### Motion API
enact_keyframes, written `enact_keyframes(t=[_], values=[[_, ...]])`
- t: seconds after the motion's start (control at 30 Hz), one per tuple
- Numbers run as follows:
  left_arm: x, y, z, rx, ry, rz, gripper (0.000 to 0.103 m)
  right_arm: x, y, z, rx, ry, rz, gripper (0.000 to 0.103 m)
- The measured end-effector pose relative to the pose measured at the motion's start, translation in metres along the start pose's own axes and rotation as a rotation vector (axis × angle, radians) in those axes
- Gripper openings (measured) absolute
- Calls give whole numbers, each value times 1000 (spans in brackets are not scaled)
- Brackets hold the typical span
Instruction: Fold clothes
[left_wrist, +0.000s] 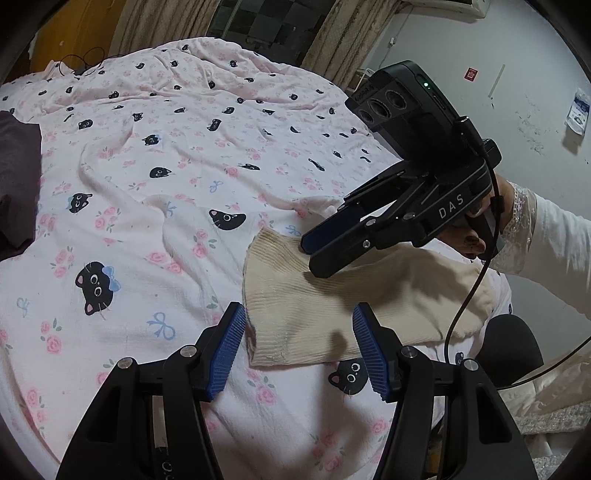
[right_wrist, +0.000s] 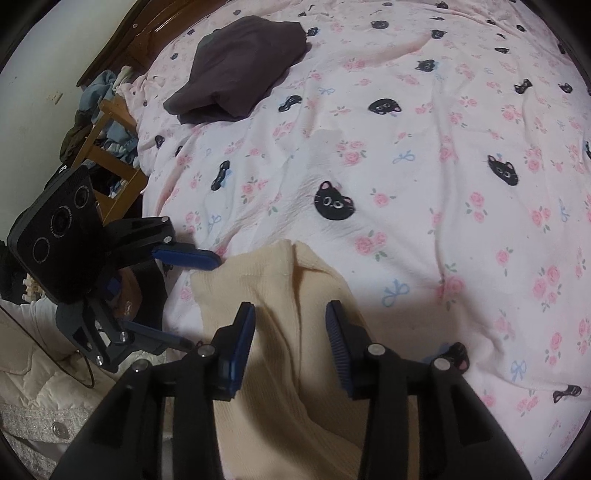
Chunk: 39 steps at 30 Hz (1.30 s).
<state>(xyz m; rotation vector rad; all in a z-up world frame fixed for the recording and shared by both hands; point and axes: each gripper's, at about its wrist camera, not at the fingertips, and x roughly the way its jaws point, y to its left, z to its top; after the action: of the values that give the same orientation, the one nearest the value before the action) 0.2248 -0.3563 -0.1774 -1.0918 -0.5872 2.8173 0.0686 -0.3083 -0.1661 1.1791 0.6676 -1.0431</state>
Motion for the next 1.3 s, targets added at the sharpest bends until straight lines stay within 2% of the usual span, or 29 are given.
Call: enact_keyframes(t=[0.07, 0.17, 0.23, 0.3, 0.4, 0.77, 1.3], values=[[1, 0, 0, -1, 1, -3, 55, 2, 1, 1, -5, 8, 0, 39], [1, 2, 0, -10, 4, -12, 55, 6, 1, 4, -6, 20, -4, 31], [1, 3, 0, -17, 3, -12, 55, 9, 1, 4, -3, 31, 7, 17], [1, 4, 0, -22, 3, -13, 55, 12, 3, 5, -17, 44, 4, 9], [3, 4, 0, -20, 9, -11, 55, 15, 6, 5, -32, 59, 3, 6], [6, 3, -2, -14, 23, -8, 55, -1, 11, 9, -52, 37, -24, 5], [4, 4, -2, -22, 14, -12, 56, -19, 33, 27, -141, 29, -118, 5]])
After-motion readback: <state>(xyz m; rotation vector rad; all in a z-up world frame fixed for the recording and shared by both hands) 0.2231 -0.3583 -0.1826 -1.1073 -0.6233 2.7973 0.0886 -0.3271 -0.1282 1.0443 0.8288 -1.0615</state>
